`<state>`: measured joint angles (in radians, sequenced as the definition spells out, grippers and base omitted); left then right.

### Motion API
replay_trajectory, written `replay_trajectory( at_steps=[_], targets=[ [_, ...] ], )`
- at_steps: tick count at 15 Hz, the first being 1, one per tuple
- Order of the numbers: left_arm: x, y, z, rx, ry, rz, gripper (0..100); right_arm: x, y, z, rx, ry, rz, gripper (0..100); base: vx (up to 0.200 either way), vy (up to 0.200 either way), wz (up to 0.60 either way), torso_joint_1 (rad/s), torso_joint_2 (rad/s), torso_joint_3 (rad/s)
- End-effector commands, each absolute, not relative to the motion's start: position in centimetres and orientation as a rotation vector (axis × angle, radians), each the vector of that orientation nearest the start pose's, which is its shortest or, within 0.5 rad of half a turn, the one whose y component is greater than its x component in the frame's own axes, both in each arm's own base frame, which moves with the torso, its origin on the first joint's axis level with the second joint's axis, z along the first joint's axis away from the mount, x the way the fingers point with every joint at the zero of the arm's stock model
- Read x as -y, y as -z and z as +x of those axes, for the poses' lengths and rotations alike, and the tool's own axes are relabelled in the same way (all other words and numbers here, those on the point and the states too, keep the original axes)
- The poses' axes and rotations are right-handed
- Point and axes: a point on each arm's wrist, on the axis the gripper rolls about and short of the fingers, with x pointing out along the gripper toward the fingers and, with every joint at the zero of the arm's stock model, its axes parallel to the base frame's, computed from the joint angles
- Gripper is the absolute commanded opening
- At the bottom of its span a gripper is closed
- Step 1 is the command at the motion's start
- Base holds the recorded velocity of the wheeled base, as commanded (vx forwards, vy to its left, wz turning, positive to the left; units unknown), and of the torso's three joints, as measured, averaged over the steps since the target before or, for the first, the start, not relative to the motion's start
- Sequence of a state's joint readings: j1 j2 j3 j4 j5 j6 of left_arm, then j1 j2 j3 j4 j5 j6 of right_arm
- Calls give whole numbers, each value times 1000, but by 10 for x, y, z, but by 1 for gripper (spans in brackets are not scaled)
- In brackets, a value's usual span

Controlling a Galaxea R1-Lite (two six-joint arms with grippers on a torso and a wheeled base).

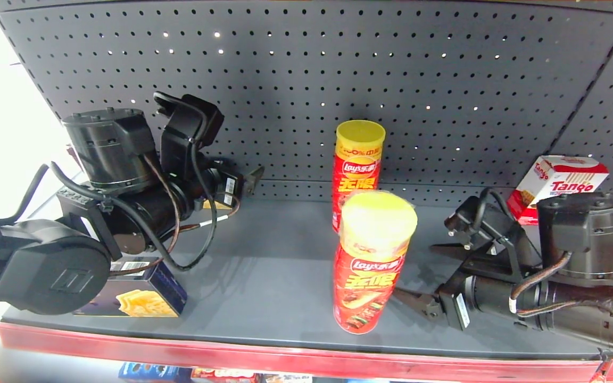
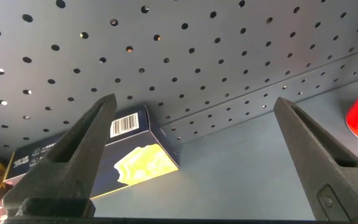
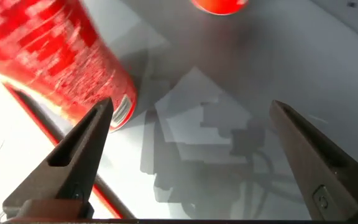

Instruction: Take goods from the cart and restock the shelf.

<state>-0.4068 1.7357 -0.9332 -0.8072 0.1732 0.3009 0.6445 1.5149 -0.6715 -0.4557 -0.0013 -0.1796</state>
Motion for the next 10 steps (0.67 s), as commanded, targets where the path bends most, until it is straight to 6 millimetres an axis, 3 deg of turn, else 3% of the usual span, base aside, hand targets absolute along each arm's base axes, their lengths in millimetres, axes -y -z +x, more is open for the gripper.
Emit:
replay_trajectory(
  at_steps=[1,7,10],
  targets=[
    [125,-224,302,42,229,297,100,-155,-179,199,-320,-685,-303,100,0,0,0,0,0,0],
    [125,-223,302,39,229,298,100,-153,-180,199,-302,-658,-298,100,0,0,0,0,0,0],
    [124,-221,300,32,230,300,100,-121,-194,195,-249,-560,-262,100,0,0,0,0,0,0]
  ],
)
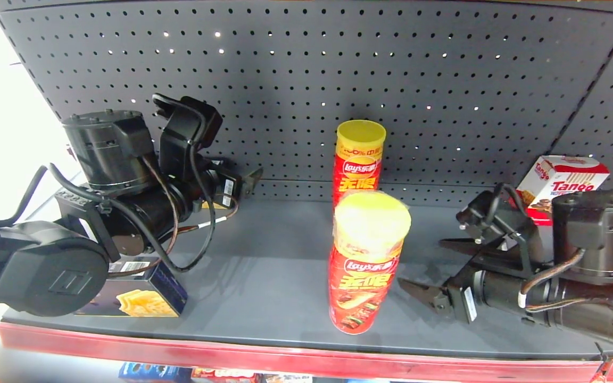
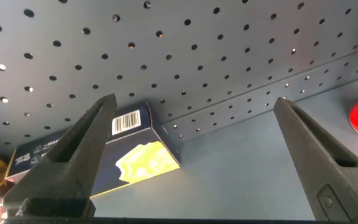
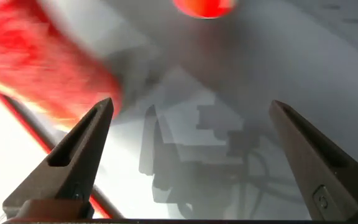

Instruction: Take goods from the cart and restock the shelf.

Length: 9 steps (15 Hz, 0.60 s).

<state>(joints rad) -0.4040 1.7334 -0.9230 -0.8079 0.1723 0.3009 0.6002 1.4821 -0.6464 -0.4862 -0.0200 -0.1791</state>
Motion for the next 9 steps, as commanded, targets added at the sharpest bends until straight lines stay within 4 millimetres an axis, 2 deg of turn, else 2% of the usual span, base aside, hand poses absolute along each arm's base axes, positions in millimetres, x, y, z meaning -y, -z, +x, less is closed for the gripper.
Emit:
replay_trajectory(
  at_steps=[1,4,7,9],
  targets=[
    [126,-220,299,29,237,304,100,-113,-195,190,-244,-541,-257,100,0,0,0,0,0,0],
    [151,-220,284,33,341,317,100,-94,-193,177,-241,-497,-246,100,0,0,0,0,0,0],
    [180,-211,245,-14,495,350,100,-89,-195,177,-233,-476,-241,100,0,0,0,0,0,0],
    [186,-198,222,-37,566,412,100,-90,-196,179,-231,-478,-240,100,0,0,0,0,0,0]
  ],
)
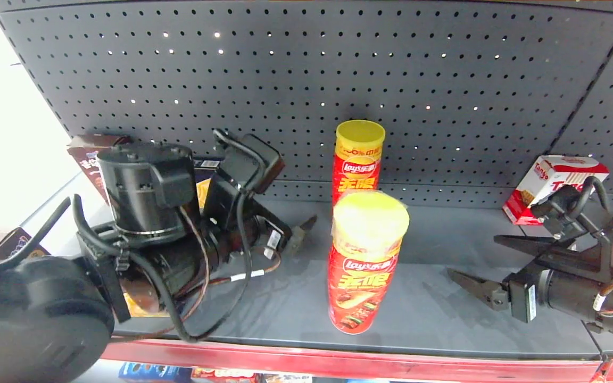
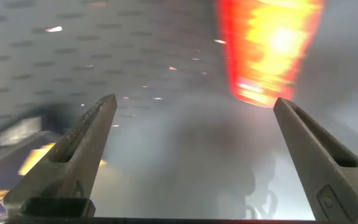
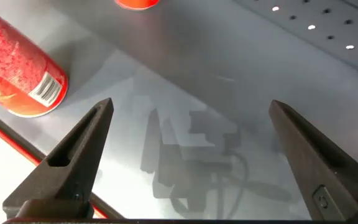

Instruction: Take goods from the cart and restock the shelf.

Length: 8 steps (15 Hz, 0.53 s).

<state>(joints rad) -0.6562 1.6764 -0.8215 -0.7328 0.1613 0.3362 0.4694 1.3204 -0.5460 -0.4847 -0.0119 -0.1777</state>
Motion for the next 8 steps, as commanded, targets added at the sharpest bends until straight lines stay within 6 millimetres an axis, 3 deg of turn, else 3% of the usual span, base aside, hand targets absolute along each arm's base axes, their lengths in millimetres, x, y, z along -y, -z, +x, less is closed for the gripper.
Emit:
replay_trajectory(
  at_steps=[1,8],
  targets=[
    [185,-195,219,-42,573,425,100,-90,-196,180,-231,-478,-240,100,0,0,0,0,0,0],
    [171,-184,199,-74,589,473,100,-91,-196,180,-231,-476,-240,100,0,0,0,0,0,0]
  ],
)
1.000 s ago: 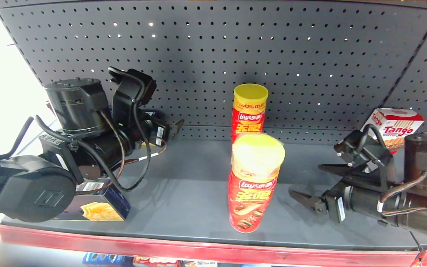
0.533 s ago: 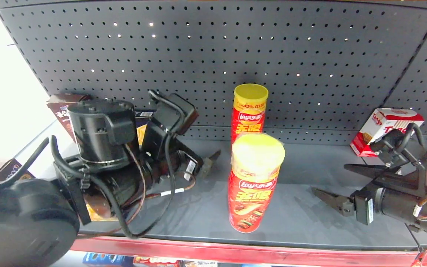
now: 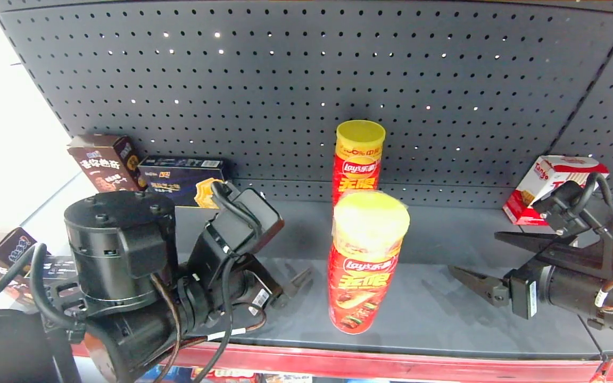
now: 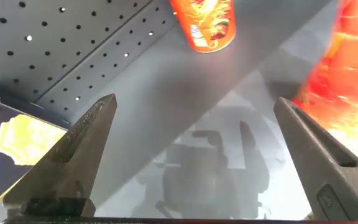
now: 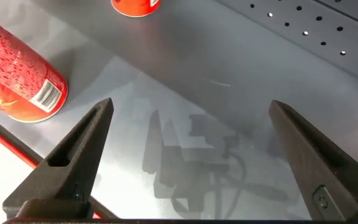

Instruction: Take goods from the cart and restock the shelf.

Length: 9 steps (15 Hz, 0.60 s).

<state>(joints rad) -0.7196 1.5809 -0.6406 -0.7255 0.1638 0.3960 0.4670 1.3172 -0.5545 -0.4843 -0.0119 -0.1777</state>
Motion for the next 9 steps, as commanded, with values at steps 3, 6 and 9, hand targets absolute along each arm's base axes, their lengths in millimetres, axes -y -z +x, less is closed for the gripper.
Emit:
replay_trajectory(
  at_steps=[3,6,9],
  targets=[
    [176,-185,195,-69,612,474,100,-91,-196,180,-234,-478,-241,100,0,0,0,0,0,0],
    [184,-184,190,-61,650,477,100,-91,-195,180,-236,-478,-241,100,0,0,0,0,0,0],
    [187,-182,193,-66,652,480,100,-91,-195,180,-236,-476,-241,100,0,0,0,0,0,0]
  ],
)
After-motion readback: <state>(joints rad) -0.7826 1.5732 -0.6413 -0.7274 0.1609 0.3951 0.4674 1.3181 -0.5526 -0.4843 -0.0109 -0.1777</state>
